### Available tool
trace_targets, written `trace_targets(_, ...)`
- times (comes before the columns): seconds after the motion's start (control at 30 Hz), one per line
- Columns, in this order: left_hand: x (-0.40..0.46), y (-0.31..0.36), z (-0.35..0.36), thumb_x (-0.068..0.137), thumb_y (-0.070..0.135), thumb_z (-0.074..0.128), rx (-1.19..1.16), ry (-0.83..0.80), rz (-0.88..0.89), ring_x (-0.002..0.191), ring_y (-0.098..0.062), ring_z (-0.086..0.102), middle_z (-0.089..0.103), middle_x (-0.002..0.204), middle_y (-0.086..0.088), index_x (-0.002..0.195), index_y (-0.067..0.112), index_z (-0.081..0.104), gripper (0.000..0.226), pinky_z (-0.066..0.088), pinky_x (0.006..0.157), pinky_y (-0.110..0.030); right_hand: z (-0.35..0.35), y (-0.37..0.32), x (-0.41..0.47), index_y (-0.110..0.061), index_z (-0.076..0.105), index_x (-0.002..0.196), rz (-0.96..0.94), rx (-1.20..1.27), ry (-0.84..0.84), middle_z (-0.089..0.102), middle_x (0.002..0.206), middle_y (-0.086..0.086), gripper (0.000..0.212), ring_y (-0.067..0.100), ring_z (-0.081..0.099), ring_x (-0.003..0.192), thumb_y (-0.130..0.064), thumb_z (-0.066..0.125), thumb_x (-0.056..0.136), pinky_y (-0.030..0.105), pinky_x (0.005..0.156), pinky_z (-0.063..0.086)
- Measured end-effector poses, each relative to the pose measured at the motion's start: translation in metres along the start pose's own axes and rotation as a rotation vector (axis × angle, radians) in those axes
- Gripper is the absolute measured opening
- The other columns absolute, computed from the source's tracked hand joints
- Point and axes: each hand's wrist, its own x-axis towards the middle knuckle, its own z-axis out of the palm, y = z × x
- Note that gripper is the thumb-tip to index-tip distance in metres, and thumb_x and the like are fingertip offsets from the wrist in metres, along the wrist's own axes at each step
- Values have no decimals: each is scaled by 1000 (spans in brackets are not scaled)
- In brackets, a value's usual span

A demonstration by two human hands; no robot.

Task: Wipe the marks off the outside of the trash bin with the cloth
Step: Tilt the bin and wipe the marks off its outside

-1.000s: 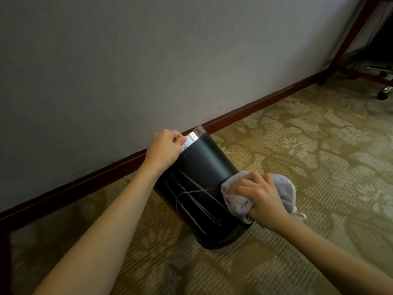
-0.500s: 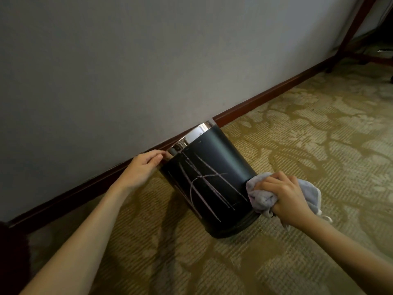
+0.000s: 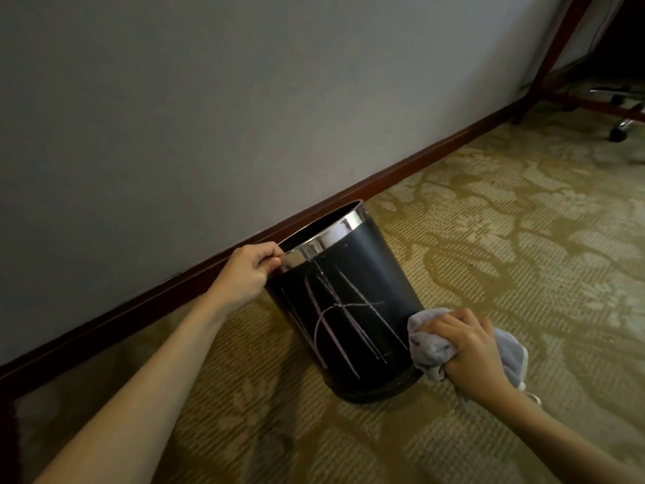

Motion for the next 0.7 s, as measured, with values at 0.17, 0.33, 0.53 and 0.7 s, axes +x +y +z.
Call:
trace_targets(0.17, 6, 21, 1, 96, 10, 48, 46, 1, -12, 82, -15, 62, 66, 79, 1, 76, 22, 64, 28, 48, 76, -35, 5, 3, -7, -34, 70, 88, 32, 46, -34, 59, 88, -17, 55, 7, 52, 86, 12, 74, 59, 39, 78, 43)
trace_targets(0.33, 7, 27, -19, 95, 10, 48, 98, 14, -49, 76, -16, 64, 70, 75, -1, 73, 20, 64, 29, 47, 69, -33, 8, -1, 1, -56, 53, 103, -188, 76, -223, 48, 112, -42, 35, -12, 41, 101, -37, 59, 75, 8, 88, 22)
trace_targets(0.53, -4, 16, -44, 96, 9, 51, 144, 115, -119, 76, -16, 60, 70, 80, -4, 72, 20, 65, 29, 43, 72, -30, 29, -29, 5, -54, 57, 104, -172, 198, -200, 53, 109, -41, 41, -3, 46, 95, -27, 58, 72, 26, 74, 32)
trace_targets(0.7, -5, 21, -42, 93, 9, 56, 184, 165, -82, 74, -13, 59, 69, 76, -1, 78, 20, 70, 23, 39, 69, -23, 6, -82, 62, -36, 68, 101, -157, 307, -47, 55, 88, -29, 43, -5, 41, 93, -2, 59, 75, 30, 81, 33)
